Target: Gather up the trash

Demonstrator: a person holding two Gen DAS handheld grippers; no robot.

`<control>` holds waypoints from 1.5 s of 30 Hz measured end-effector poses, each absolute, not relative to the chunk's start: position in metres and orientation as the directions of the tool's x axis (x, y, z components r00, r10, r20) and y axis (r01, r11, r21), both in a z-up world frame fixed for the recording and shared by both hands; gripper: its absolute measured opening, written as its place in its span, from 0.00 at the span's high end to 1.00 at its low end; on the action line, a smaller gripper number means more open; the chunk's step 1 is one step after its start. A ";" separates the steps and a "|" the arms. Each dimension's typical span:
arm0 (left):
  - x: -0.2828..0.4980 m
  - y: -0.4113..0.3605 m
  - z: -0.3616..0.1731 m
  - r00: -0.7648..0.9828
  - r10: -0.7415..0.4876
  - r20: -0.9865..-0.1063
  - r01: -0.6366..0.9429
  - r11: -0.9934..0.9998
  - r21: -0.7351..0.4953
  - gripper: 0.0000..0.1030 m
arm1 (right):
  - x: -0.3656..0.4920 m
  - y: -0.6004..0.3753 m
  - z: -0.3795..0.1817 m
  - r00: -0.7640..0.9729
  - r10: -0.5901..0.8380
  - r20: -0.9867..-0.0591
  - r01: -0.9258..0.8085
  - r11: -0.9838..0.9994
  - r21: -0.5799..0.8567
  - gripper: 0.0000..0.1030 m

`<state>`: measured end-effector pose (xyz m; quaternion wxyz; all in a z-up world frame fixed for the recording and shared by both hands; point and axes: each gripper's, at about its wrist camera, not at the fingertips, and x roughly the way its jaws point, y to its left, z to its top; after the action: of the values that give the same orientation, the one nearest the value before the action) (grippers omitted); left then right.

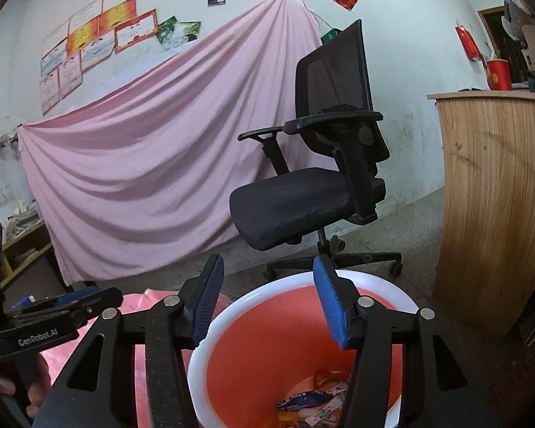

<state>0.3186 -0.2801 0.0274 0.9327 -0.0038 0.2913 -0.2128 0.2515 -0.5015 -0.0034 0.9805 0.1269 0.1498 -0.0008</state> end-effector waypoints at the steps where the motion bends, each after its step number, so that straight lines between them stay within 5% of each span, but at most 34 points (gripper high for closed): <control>1: 0.316 -0.275 0.029 0.748 -0.394 -0.534 0.386 0.913 -0.134 0.43 | 0.250 -0.499 -0.002 0.956 0.038 -0.291 0.036 0.968 0.247 0.41; 3: 0.310 -0.263 0.031 0.764 -0.387 -0.516 0.368 0.919 -0.144 0.34 | 0.245 -0.495 0.000 0.961 0.040 -0.275 0.031 0.969 0.247 0.26; 10: 0.280 -0.225 0.039 0.833 -0.334 -0.440 0.298 0.943 -0.151 0.02 | 0.236 -0.478 0.002 0.967 0.031 -0.254 0.029 0.973 0.229 0.10; 14: 0.262 -0.213 0.038 0.864 -0.290 -0.412 0.272 0.957 -0.103 0.01 | 0.226 -0.465 0.002 0.973 0.022 -0.231 0.026 0.978 0.205 0.00; 45: 0.135 -0.108 0.002 0.910 -0.161 -0.381 0.141 0.987 -0.080 0.01 | 0.103 -0.361 -0.020 0.986 0.068 -0.151 -0.054 0.994 0.095 0.00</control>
<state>0.1350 -0.1079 0.0021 0.9770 -0.0251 0.1970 -0.0773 0.1034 -0.3613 -0.0200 0.9955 0.0453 0.0771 0.0306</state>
